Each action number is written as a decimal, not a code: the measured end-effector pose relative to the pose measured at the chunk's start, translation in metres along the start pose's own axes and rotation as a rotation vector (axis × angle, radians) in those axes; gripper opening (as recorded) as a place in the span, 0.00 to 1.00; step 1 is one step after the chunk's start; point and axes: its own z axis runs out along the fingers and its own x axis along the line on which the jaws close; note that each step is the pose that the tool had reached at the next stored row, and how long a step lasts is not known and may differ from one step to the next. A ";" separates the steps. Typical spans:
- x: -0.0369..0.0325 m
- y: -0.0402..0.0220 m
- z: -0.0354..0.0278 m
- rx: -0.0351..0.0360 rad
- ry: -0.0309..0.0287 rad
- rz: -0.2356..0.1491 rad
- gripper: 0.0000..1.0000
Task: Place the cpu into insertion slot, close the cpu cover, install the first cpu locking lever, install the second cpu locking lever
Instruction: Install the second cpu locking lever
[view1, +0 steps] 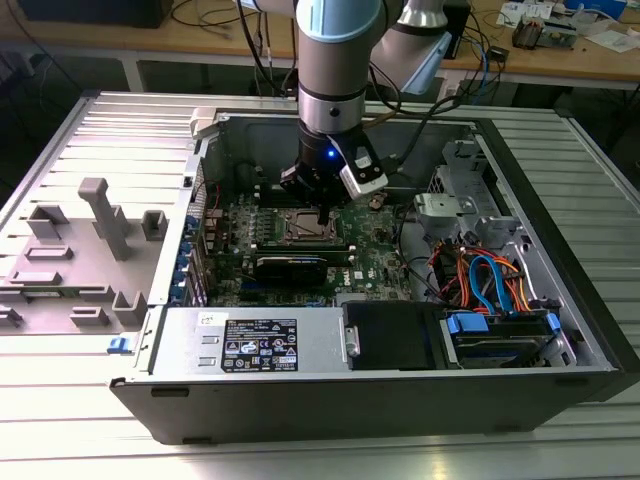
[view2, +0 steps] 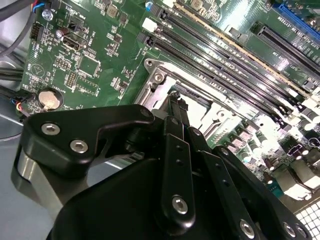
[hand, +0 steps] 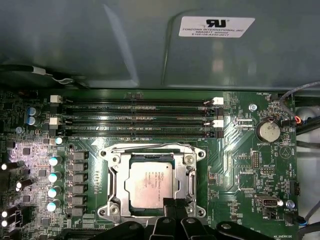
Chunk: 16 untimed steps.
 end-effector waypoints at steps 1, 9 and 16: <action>0.0000 -0.0003 0.0000 0.0015 0.0001 0.000 0.11; 0.0000 -0.0140 -0.0094 -0.0005 -0.0001 0.000 0.11; 0.0082 -0.0283 -0.0083 -0.0080 0.0000 0.000 0.11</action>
